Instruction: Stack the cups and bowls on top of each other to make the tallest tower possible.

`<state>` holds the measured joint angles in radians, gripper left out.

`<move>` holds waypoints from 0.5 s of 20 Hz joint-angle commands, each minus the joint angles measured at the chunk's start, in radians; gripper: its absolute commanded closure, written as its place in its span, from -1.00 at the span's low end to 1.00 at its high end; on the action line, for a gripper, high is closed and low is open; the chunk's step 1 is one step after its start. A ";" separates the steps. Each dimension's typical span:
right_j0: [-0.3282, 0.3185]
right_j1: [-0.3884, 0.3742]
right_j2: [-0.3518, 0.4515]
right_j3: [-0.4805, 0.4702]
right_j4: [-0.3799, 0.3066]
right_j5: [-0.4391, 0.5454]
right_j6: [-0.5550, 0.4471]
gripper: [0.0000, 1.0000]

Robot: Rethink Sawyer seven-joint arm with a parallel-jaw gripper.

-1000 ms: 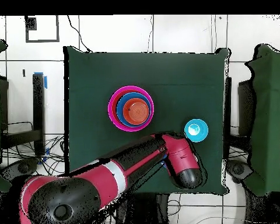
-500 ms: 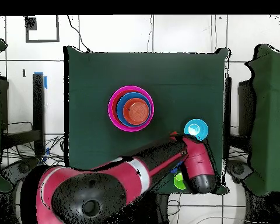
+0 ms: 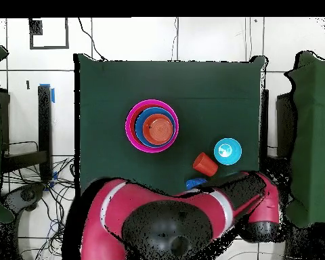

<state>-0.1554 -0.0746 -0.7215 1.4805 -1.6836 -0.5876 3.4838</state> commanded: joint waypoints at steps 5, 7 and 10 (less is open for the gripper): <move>-0.081 -0.137 0.212 0.220 0.329 0.061 -0.666 -1.00; -0.071 -0.134 0.196 0.233 0.349 0.052 -0.673 -1.00; -0.046 -0.132 0.175 0.240 0.364 0.050 -0.672 -1.00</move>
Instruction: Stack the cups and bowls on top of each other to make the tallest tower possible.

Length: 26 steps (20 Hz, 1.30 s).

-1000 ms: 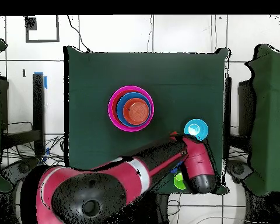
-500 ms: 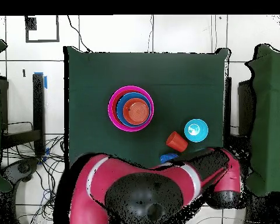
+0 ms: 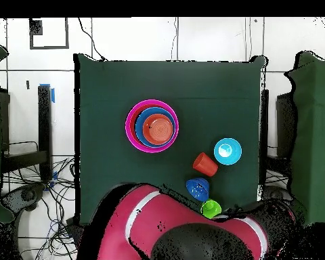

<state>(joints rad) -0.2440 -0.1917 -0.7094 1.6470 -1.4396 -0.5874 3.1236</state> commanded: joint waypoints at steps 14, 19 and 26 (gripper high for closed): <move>0.206 0.004 0.155 0.061 0.128 0.128 -0.150 -1.00; 0.261 0.011 0.149 0.042 0.064 0.148 -0.049 -1.00; 0.277 0.028 0.137 0.025 0.030 0.142 -0.011 -1.00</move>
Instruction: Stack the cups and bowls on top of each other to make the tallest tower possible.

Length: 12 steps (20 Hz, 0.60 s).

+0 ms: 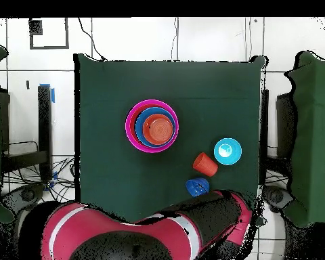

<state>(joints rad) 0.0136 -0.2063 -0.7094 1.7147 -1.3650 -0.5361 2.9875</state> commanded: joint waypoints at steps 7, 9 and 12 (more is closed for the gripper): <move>-0.004 0.055 0.145 -0.056 -0.061 0.065 0.123 -1.00; -0.011 0.065 0.146 -0.073 -0.084 0.050 0.135 -1.00; -0.044 0.060 0.161 -0.081 -0.048 0.057 0.052 -1.00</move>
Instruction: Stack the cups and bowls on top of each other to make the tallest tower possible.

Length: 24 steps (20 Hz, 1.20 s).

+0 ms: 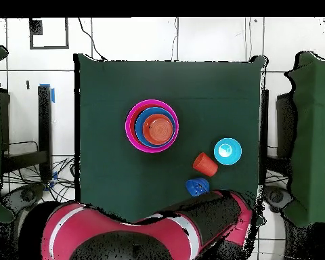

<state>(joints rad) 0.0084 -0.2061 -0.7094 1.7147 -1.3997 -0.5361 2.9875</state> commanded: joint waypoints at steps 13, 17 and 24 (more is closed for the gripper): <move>-0.110 0.074 0.211 -0.154 0.071 0.069 -0.159 -1.00; -0.097 0.072 0.206 -0.158 0.061 0.079 -0.149 -1.00; -0.080 0.069 0.197 -0.157 0.017 0.072 -0.089 -1.00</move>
<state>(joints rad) -0.0984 -0.1797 -0.6834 1.6617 -1.3985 -0.5361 2.9875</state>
